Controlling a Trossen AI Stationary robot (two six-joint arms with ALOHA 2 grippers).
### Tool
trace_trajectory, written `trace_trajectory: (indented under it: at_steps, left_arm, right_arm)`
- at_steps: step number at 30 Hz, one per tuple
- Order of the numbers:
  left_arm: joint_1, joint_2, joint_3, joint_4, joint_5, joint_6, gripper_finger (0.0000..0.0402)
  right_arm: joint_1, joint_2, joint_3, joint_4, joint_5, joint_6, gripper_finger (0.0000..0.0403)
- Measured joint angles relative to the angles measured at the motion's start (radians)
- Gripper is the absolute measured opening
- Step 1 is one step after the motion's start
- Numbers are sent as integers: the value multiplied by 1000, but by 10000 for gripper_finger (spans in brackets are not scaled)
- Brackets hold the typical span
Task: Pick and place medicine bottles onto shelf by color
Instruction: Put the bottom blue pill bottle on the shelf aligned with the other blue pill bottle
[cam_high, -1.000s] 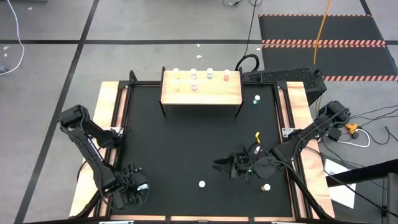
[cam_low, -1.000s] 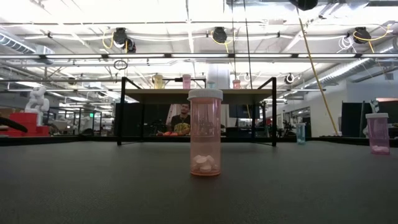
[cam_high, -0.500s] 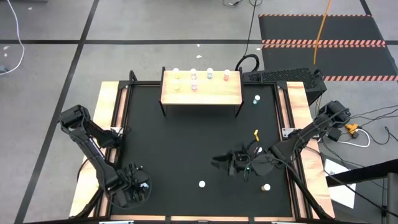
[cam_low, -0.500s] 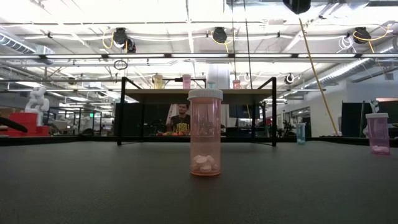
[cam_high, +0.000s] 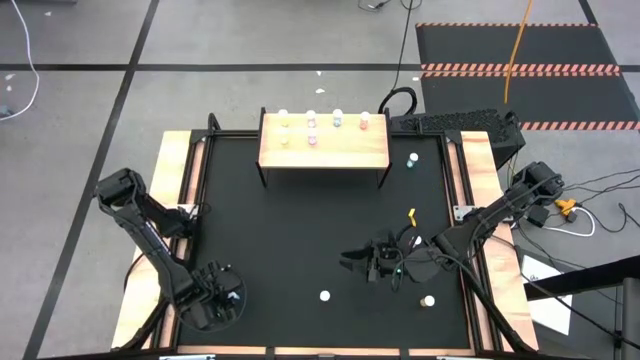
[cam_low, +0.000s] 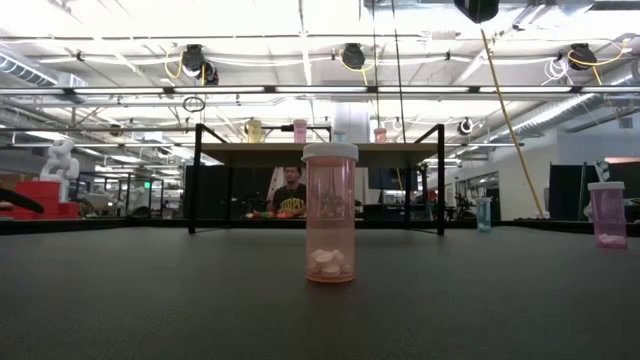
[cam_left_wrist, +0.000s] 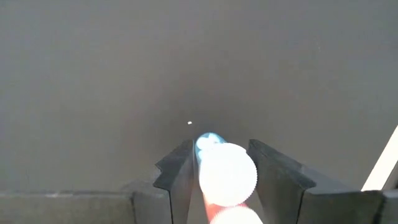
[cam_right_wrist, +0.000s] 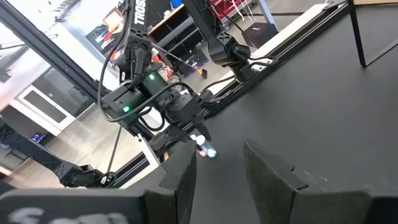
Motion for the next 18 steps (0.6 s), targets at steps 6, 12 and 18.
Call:
trace_trajectory:
  at_steps: [6, 12, 18]
  left_arm:
    - [10, 0, 0, 0, 5, -6, 152]
    - [10, 0, 0, -1, 63, -30, 152]
    - [10, 0, 0, -2, 74, -58, 152]
  right_arm:
    - [0, -6, 0, 1, 0, -27, 123]
    - [0, -5, -1, 0, -1, -38, 123]
    - [0, -5, -1, 0, -2, -46, 123]
